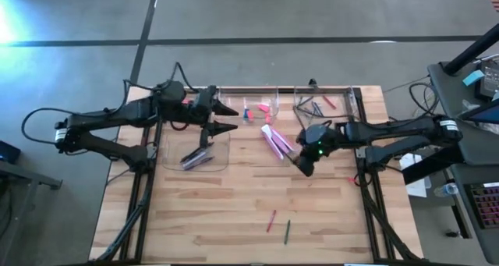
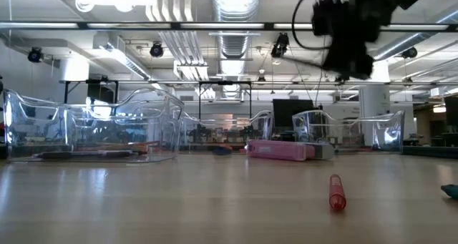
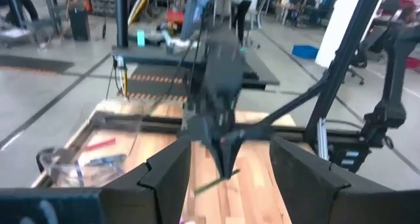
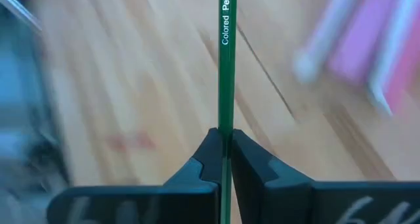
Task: Sort crayons/erasers/pens/pencils in bins
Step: Put the green pencil into the top left transparent bin
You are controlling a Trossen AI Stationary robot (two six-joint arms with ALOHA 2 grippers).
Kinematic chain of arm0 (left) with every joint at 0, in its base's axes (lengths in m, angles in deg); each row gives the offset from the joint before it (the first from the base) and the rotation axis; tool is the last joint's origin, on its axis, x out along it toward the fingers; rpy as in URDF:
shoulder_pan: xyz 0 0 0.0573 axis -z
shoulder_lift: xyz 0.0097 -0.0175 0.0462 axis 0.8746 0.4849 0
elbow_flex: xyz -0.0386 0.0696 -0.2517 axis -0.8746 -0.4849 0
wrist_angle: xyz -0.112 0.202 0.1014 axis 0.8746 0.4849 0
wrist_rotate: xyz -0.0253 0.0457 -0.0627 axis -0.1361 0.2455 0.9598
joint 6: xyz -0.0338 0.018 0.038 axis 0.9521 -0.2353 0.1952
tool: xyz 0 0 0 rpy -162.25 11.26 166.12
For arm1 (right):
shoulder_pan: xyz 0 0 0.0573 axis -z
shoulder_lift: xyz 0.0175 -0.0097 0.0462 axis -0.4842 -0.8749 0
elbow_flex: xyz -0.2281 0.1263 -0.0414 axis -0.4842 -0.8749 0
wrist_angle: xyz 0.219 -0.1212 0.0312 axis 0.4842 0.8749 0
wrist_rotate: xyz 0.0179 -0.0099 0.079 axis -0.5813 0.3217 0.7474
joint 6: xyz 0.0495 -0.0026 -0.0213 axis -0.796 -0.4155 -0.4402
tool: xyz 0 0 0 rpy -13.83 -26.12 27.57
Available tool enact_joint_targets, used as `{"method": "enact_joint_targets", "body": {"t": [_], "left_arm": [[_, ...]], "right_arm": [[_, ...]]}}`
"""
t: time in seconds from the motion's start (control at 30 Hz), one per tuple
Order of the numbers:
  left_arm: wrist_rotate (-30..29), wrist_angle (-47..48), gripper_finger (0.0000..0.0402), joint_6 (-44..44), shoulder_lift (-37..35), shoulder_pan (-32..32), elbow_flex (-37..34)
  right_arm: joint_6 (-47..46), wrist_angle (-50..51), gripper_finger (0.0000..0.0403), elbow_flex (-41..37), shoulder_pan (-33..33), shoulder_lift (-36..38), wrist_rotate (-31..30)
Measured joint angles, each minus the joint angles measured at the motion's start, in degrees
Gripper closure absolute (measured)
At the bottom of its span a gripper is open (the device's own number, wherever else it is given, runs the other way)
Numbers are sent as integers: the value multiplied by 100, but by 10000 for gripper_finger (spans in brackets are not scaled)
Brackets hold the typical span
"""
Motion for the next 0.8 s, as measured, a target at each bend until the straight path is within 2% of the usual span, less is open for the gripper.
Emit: {"method": "enact_joint_targets", "body": {"t": [0.1, 0.2, 0.33, 0.6, 0.73, 0.8], "left_arm": [[0, 47, 208, 6, 197, 0, -34], [31, -41, 201, 379, 402, 0, -34], [209, -362, 176, 986, 681, -4, -34], [488, -821, 120, 2219, 1211, -7, -34], [505, -931, 115, 2445, 1292, -7, -8], [507, -956, 125, 2446, 1284, -7, -8]], "right_arm": [[-122, -1125, 394, 142, 8, 33, -242], [-135, -2032, 394, 315, 9, -117, -520], [-7, -2742, 394, 746, 8, -404, -758], [555, -2745, 394, 1874, 8, -1259, -888], [676, -2549, 394, 2313, 8, -1673, -836], [700, -2479, 394, 2426, 8, -1826, -813]]}}
